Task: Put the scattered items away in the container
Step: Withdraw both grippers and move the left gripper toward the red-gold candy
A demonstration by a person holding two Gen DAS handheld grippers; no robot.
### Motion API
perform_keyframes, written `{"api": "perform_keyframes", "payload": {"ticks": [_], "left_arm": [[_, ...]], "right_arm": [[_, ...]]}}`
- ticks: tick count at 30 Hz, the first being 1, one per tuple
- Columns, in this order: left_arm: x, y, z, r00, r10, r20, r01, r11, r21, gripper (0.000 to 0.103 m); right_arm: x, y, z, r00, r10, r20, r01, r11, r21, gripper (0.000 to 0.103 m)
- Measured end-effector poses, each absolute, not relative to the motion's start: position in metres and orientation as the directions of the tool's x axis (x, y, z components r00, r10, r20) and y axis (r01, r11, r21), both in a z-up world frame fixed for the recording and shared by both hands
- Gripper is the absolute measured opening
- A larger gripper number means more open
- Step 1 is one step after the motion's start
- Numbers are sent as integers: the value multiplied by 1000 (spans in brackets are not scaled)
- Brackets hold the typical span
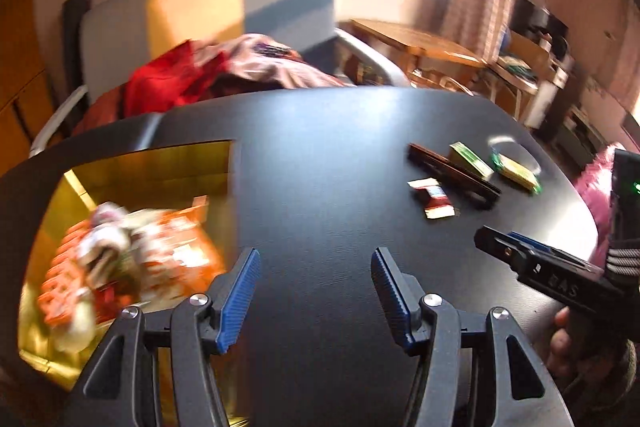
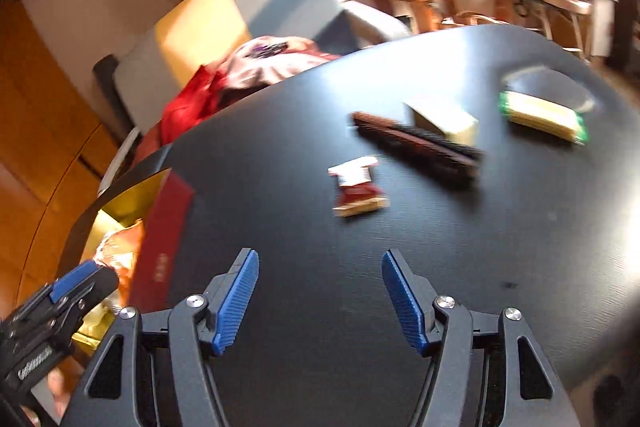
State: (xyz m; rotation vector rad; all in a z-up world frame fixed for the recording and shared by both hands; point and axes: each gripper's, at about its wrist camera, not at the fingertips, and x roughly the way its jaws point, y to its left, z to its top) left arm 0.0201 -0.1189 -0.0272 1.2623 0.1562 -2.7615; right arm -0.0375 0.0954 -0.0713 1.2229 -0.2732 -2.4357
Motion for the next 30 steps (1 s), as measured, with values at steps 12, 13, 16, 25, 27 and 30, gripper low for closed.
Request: {"api": "perform_keyframes", "payload": {"ticks": [12, 13, 16, 25, 27, 30], "left_arm": [[-72, -43, -61, -568, 49, -821, -6, -998, -56, 59], [-80, -40, -64, -561, 49, -826, -8, -998, -54, 59], [-100, -33, -73, -546, 38, -837, -4, -999, -43, 59], [-145, -21, -98, -515, 5, -857, -8, -1000, -1, 59], [-150, -18, -101, -521, 10, -853, -18, -1000, -1, 59], [-154, -14, -108, -514, 11, -857, -32, -999, 7, 59]], "right_arm": [[-38, 164, -82, -595, -319, -737, 169, -947, 273, 71], [-39, 167, -84, -595, -315, -739, 166, -948, 270, 71], [-43, 173, -88, -601, -297, -741, 160, -954, 253, 71], [-59, 184, -104, -570, -293, -768, 131, -955, 268, 71], [-61, 186, -106, -567, -290, -771, 125, -955, 267, 71], [-62, 187, -107, -567, -285, -772, 122, -957, 264, 71]]}}
